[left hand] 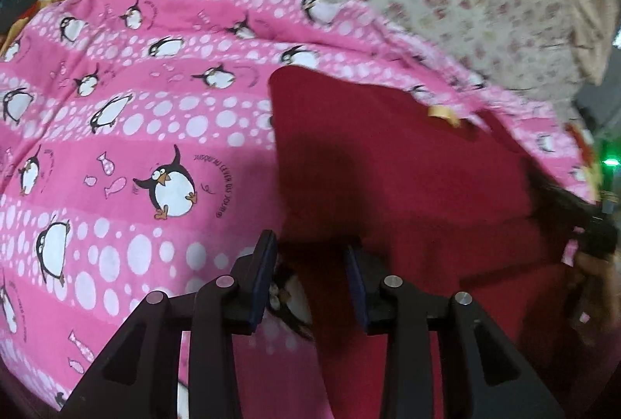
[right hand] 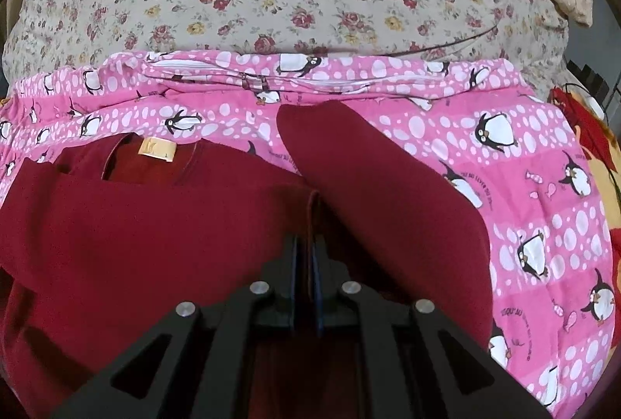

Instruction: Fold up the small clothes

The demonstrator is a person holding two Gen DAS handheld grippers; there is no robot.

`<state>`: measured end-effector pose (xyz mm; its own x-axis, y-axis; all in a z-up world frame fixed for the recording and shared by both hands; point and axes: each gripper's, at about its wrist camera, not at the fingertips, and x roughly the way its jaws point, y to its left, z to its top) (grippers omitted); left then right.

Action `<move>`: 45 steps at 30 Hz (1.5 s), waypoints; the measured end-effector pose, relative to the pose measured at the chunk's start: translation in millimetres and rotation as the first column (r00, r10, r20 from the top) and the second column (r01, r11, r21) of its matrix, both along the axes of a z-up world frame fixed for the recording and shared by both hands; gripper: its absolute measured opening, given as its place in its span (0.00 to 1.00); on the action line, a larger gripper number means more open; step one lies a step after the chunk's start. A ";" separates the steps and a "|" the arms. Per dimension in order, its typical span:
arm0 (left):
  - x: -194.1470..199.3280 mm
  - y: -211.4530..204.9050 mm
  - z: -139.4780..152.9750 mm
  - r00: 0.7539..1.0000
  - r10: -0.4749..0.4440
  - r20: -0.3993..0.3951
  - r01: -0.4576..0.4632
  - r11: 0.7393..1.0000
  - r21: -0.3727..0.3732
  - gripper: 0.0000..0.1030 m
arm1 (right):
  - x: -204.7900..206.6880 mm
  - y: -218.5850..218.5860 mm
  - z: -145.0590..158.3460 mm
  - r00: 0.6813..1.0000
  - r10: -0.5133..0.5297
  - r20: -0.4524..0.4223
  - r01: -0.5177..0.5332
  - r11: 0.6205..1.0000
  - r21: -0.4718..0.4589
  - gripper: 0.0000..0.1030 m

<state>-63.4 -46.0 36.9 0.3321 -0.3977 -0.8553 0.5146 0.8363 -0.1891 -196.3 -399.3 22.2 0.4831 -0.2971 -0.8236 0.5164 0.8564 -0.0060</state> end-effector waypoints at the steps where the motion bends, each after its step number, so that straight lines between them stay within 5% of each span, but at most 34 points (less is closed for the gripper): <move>1: 2.6 -1.3 -2.8 0.999 0.026 0.026 -0.026 0.999 0.022 0.14 | 0.2 -0.2 0.0 1.000 0.000 -0.001 0.000 1.000 0.003 0.07; 4: 8.0 6.6 -2.2 0.990 0.124 0.067 -0.124 0.992 -0.004 0.12 | -1.0 0.3 5.6 1.000 0.007 0.007 -0.007 1.000 0.005 0.07; 5: 8.6 14.3 2.0 0.983 0.169 0.075 -0.167 0.985 -0.030 0.03 | -2.1 0.8 9.8 1.000 0.011 0.017 -0.011 1.000 0.001 0.07; 9: 8.3 36.7 11.2 0.966 0.237 0.100 -0.228 0.969 -0.090 0.03 | -7.2 7.0 30.1 0.997 0.038 0.074 -0.036 0.999 -0.024 0.07; 14: 11.8 29.3 -14.6 0.975 0.220 0.042 -0.221 0.975 0.018 0.03 | 12.2 9.5 -1.4 0.998 0.055 -0.038 -0.056 0.998 -0.031 0.07; 22: 2.6 43.0 13.8 0.984 0.178 0.018 -0.177 0.983 -0.038 0.10 | 1.5 10.4 -1.3 0.998 0.054 -0.043 -0.055 0.998 -0.036 0.07; 27: 2.8 60.4 32.5 0.974 0.208 0.088 -0.204 0.978 -0.052 0.10 | -4.5 5.8 -4.7 0.997 0.027 -0.068 -0.031 0.998 -0.061 0.07; 30: 14.0 63.3 25.4 0.971 0.238 0.022 -0.235 0.965 -0.113 0.11 | -7.1 5.7 -4.9 0.999 0.016 -0.045 -0.018 0.999 -0.047 0.07; 33: 30.6 46.9 14.5 0.973 0.222 -0.070 -0.231 0.959 -0.166 0.11 | -12.1 1.0 2.6 0.999 -0.018 0.029 0.016 0.998 0.055 0.19; 35: 41.6 30.4 11.9 0.978 0.191 -0.086 -0.204 0.960 -0.192 0.13 | -14.7 -2.2 7.2 0.997 -0.027 0.074 0.017 0.991 0.129 0.41; 37: 52.5 12.3 7.4 0.980 0.174 -0.096 -0.189 0.966 -0.178 0.14 | -14.5 -1.7 10.0 0.996 -0.021 0.085 0.007 0.986 0.165 0.48; 42: 71.5 -13.9 -18.4 0.974 0.172 -0.147 -0.187 0.978 -0.089 0.14 | -12.5 0.8 10.7 0.997 0.023 0.072 -0.034 0.988 0.152 0.49; 45: 69.2 -18.8 -20.3 0.978 0.182 -0.103 -0.189 0.980 -0.061 0.09 | -7.9 3.4 4.3 0.996 0.074 0.057 -0.081 0.988 0.131 0.49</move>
<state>5.8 -64.8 16.6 0.3232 -0.3971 -0.8590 0.3284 0.8983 -0.2917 -204.2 -395.9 26.5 0.5436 -0.1464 -0.8265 0.4453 0.8850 0.1362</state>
